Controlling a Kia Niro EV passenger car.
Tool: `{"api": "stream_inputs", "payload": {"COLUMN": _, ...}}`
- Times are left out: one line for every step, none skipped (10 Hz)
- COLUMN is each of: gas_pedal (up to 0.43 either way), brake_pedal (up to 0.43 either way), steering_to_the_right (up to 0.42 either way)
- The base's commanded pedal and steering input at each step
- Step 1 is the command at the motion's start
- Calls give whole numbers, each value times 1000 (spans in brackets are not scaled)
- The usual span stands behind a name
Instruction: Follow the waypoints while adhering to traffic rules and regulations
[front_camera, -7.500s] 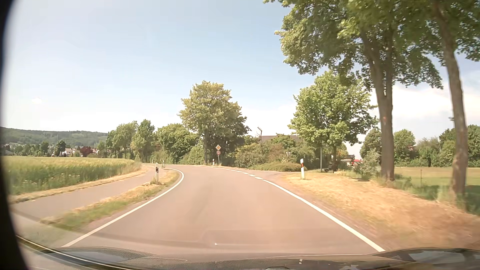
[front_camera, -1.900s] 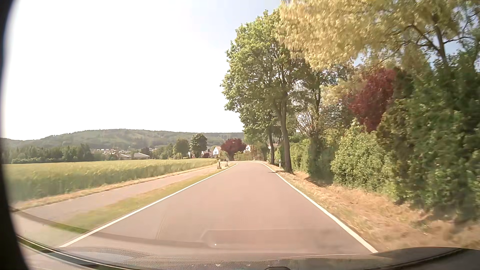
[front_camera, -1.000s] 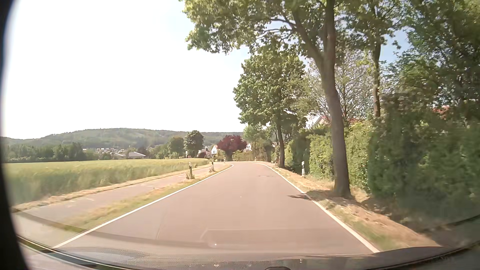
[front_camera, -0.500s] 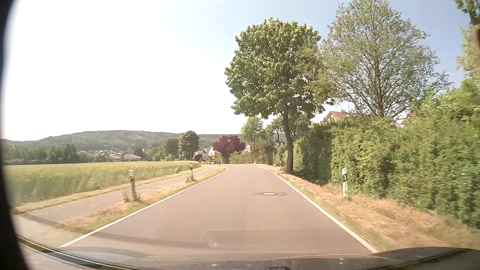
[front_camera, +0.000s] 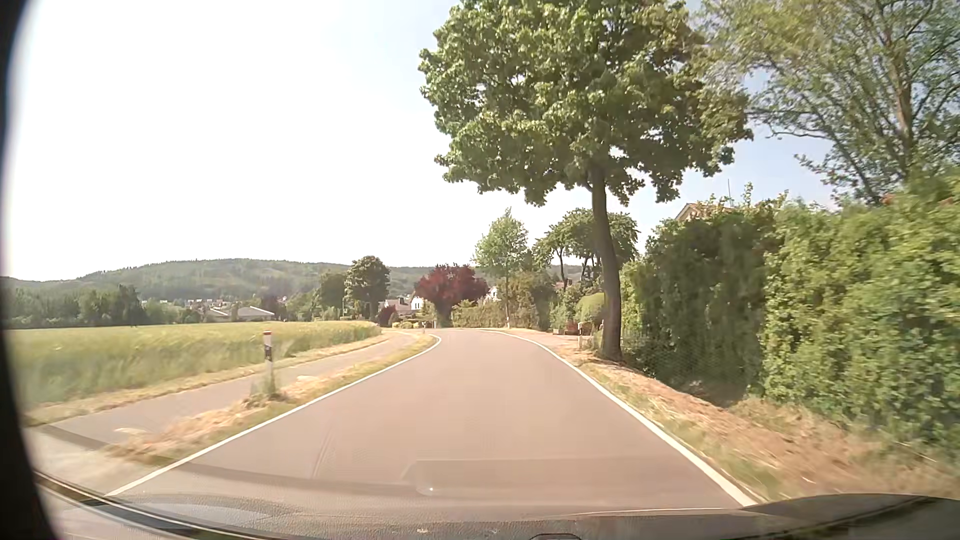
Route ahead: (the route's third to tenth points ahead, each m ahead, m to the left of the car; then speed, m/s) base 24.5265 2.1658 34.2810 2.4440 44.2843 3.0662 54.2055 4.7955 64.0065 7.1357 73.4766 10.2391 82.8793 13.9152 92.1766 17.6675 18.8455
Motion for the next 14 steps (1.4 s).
{"api": "stream_inputs", "payload": {"gas_pedal": 209, "brake_pedal": 0, "steering_to_the_right": -1}}
{"api": "stream_inputs", "payload": {"gas_pedal": 209, "brake_pedal": 0, "steering_to_the_right": -3}}
{"api": "stream_inputs", "payload": {"gas_pedal": 209, "brake_pedal": 0, "steering_to_the_right": -4}}
{"api": "stream_inputs", "payload": {"gas_pedal": 220, "brake_pedal": 0, "steering_to_the_right": -6}}
{"api": "stream_inputs", "payload": {"gas_pedal": 220, "brake_pedal": 0, "steering_to_the_right": -7}}
{"api": "stream_inputs", "payload": {"gas_pedal": 220, "brake_pedal": 0, "steering_to_the_right": -8}}
{"api": "stream_inputs", "payload": {"gas_pedal": 228, "brake_pedal": 0, "steering_to_the_right": -11}}
{"api": "stream_inputs", "payload": {"gas_pedal": 228, "brake_pedal": 0, "steering_to_the_right": -17}}
{"api": "stream_inputs", "payload": {"gas_pedal": 228, "brake_pedal": 0, "steering_to_the_right": -21}}
{"api": "stream_inputs", "payload": {"gas_pedal": 228, "brake_pedal": 0, "steering_to_the_right": -22}}
{"api": "stream_inputs", "payload": {"gas_pedal": 240, "brake_pedal": 0, "steering_to_the_right": -23}}
{"api": "stream_inputs", "payload": {"gas_pedal": 248, "brake_pedal": 0, "steering_to_the_right": -24}}
{"api": "stream_inputs", "payload": {"gas_pedal": 248, "brake_pedal": 0, "steering_to_the_right": -25}}
{"api": "stream_inputs", "payload": {"gas_pedal": 248, "brake_pedal": 0, "steering_to_the_right": -25}}
